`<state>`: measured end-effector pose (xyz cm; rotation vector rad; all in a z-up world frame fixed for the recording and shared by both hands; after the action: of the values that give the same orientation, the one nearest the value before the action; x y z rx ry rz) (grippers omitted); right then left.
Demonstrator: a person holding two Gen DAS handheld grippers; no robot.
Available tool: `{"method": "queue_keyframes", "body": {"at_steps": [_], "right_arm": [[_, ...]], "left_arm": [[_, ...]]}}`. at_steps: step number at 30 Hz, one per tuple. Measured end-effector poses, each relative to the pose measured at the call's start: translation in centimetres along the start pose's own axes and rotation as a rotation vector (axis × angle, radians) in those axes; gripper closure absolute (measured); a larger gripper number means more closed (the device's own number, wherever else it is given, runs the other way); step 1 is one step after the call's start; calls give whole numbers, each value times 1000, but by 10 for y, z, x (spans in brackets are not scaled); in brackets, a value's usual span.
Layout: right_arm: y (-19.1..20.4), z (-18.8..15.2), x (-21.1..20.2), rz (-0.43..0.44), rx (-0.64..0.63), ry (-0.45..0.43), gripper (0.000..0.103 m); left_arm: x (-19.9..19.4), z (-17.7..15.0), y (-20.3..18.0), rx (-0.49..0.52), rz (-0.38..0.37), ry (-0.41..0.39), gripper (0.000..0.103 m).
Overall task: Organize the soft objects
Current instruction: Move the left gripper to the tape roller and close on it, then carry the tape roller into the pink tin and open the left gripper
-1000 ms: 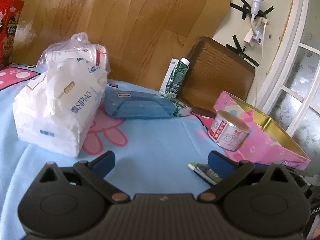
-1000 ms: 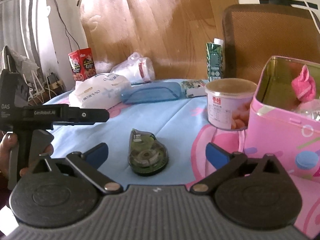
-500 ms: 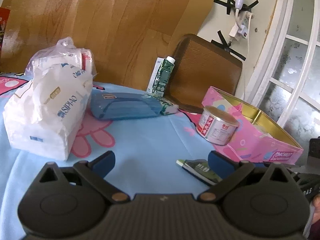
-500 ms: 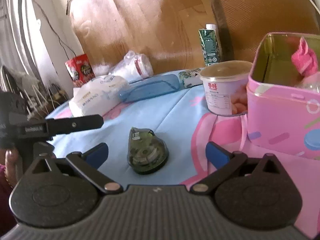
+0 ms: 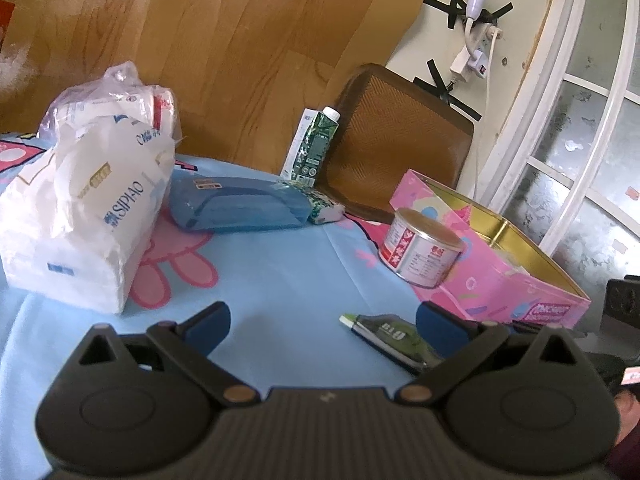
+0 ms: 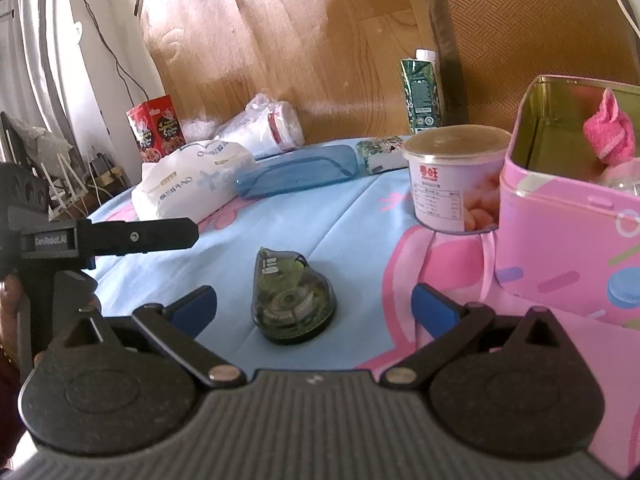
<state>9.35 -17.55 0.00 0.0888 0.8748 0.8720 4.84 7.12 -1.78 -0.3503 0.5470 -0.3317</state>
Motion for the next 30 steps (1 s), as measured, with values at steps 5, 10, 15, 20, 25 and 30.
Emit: {"method": "queue_keyframes", "body": {"at_steps": [5, 10, 15, 20, 25, 30], "right_arm": [[15, -1, 6, -70, -115, 44, 0], [26, -6, 11, -132, -203, 66, 3], [26, -7, 11, -156, -218, 57, 12], [32, -8, 11, -159, -253, 50, 27], [37, -9, 9, -148, -282, 32, 53], [35, -11, -14, -174, -259, -78, 53]], "left_arm": [[2, 1, 6, -61, -51, 32, 0], [1, -3, 3, -115, -47, 32, 2], [5, -6, -5, -218, -109, 60, 6], [25, -5, -33, -189, -104, 138, 12], [42, -6, -53, -170, -75, 165, 37], [40, 4, -93, -68, -122, 165, 43]]}}
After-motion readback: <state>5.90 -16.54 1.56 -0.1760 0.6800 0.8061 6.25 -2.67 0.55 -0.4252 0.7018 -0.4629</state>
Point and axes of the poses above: each gripper's, at about its wrist camera, not at the fingertips, and x roughly the way its jaws point, y to its left, z to its top, the point moved 1 cm from there along x, roughly the way its jaws point, and after that the axes turned 2 degrees about -x, right-handed, at the moved point
